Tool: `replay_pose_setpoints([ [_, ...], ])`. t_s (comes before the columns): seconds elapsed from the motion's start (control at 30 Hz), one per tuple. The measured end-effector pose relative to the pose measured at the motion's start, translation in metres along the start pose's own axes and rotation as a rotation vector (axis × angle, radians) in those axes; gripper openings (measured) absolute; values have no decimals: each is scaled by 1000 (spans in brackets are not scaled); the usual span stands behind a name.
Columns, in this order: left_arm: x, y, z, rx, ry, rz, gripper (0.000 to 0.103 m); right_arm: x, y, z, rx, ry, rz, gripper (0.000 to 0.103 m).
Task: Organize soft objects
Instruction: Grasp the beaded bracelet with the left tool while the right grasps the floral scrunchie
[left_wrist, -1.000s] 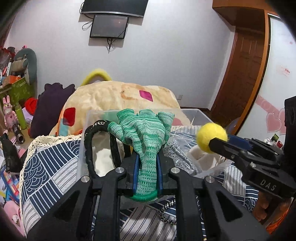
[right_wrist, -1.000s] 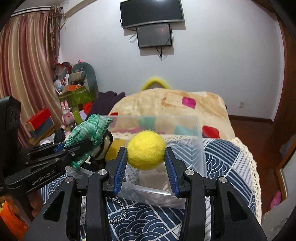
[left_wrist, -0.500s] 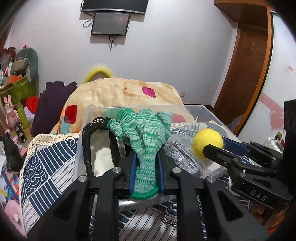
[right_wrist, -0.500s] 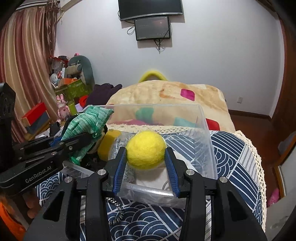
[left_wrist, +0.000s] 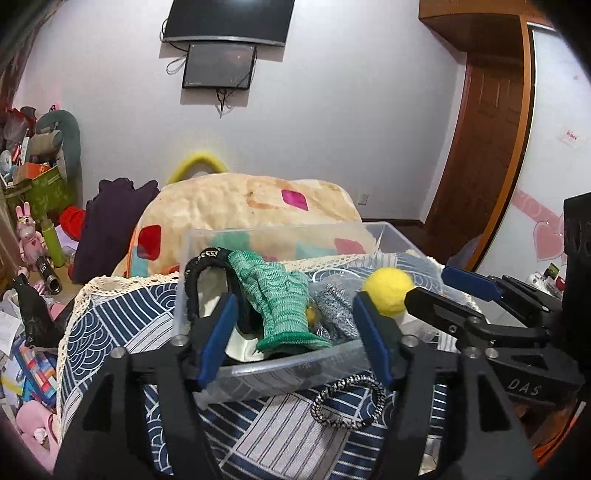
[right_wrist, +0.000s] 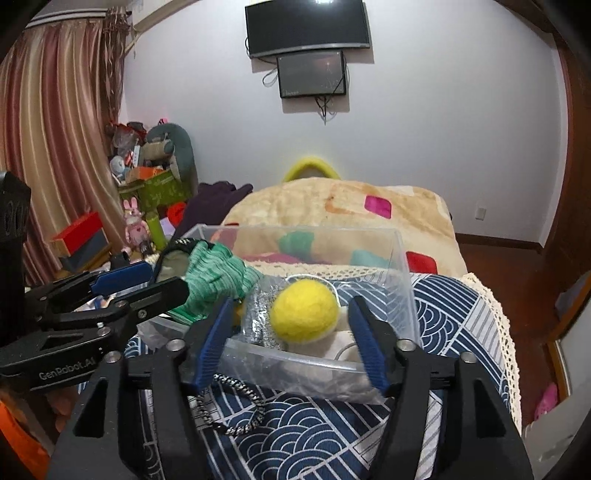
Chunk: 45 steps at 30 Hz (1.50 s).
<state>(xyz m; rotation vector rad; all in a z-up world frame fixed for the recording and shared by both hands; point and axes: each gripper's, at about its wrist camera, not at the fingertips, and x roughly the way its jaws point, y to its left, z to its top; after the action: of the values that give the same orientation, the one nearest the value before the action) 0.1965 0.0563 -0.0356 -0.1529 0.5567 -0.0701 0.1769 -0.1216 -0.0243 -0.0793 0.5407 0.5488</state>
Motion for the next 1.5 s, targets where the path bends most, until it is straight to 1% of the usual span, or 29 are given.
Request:
replay_pose_setpoints([
  [0.07, -9, 1, 0, -11, -14, -4, 77, -5, -1, 1, 7, -17, 3, 69],
  [0.13, -17, 2, 0, -21, -25, -7, 85, -11, -1, 2, 10, -24, 13, 69],
  [0.17, -21, 3, 0, -24, -28, -8, 87, -14, 0, 2, 12, -25, 17, 72],
  [0.2, -25, 3, -1, -28, -31, -9, 92, -17, 1, 2, 15, -27, 22, 77],
  [0.27, -33, 3, -3, -33, -40, -4, 94, -24, 2, -1, 15, -39, 28, 81],
  [0.33, -41, 3, -7, -29, -48, 2, 97, -30, 5, -4, 1, -41, 33, 81],
  [0.47, -55, 0, -20, -9, -43, 23, 99, -37, 11, -13, -16, -28, 42, 81],
  [0.6, -64, 0, -39, -6, -16, 11, 100, -39, 17, -30, -34, 6, 51, 81],
  [0.7, -67, -1, -55, 5, 12, 19, 100, -38, 22, -43, -39, 39, 63, 81],
  [0.83, -70, -2, -76, 17, 47, 27, 100, -32, 28, -64, -22, 105, 91, 81],
  [0.97, -69, 5, -96, -22, 98, 26, 100, -24, 34, -82, -14, 172, 114, 81],
  [1.07, -64, 14, -105, -55, 134, 30, 100, -18, 39, -93, -21, 216, 120, 81],
  [1.17, -63, 21, -112, -84, 154, 40, 100, -9, 43, -105, -14, 265, 161, 82],
  [1.23, -62, 23, -113, -98, 158, 37, 100, -10, 49, -108, -53, 248, 144, 81],
  [1.3, -60, 24, -114, -105, 164, 32, 100, -11, 53, -108, -80, 241, 132, 63],
  [1.33, -59, 23, -114, -104, 167, 32, 100, -10, 55, -109, -103, 233, 107, 60],
  [1.37, -58, 22, -114, -102, 171, 31, 100, -11, 57, -110, -118, 225, 94, 50],
  [1.4, -58, 21, -115, -98, 174, 29, 100, -11, 57, -110, -128, 220, 94, 40],
  [1.43, -57, 20, -115, -95, 177, 26, 100, -12, 57, -110, -132, 217, 104, 35],
  [1.47, -56, 18, -116, -90, 182, 24, 100, -12, 57, -109, -133, 214, 112, 23],
  [1.5, -54, 17, -116, -85, 185, 23, 100, -12, 56, -109, -132, 215, 120, 16],
])
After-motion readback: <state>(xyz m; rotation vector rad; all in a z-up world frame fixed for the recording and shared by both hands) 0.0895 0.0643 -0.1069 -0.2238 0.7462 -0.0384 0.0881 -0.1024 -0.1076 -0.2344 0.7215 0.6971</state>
